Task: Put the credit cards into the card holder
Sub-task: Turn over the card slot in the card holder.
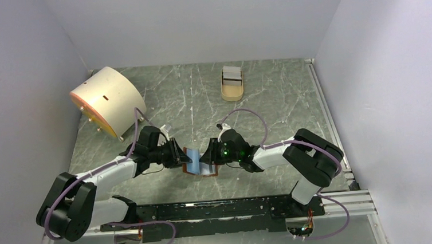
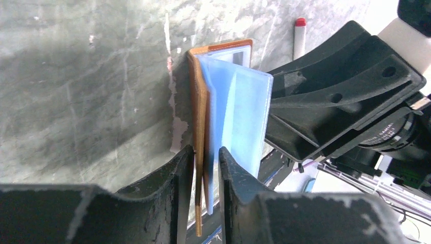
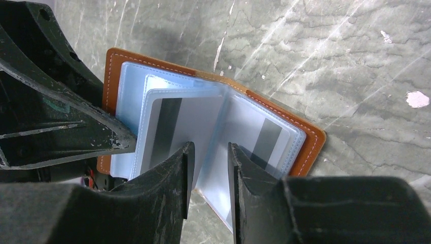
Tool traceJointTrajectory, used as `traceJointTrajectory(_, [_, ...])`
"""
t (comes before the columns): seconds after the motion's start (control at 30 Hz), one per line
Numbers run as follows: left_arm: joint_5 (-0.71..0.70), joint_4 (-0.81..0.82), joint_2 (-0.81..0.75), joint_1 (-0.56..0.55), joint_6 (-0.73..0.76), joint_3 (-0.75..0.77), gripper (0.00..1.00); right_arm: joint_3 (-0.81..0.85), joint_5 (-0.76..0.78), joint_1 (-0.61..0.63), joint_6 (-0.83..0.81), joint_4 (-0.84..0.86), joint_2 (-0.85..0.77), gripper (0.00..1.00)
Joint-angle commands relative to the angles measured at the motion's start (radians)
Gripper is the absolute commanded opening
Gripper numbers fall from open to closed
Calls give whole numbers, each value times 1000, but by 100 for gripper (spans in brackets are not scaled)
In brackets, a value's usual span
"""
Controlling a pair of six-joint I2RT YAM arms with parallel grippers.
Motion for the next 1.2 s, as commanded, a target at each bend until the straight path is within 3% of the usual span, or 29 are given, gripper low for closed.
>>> traceJointTrajectory(0.0, [69, 94, 15, -5, -16, 7, 30, -25, 22, 4, -8, -25, 9, 35])
traceJointTrajectory(0.83, [22, -21, -9, -6, 12, 57, 29, 47, 298, 0, -148, -380, -293, 46])
traceJointTrajectory(1.03, [-17, -61, -33, -6, 13, 59, 28, 55, 234, 1, -201, -333, -300, 47])
traceJointTrajectory(1.17, [4, -44, -55, -5, -17, 41, 28, 69, 120, 9, -162, -258, -205, 44])
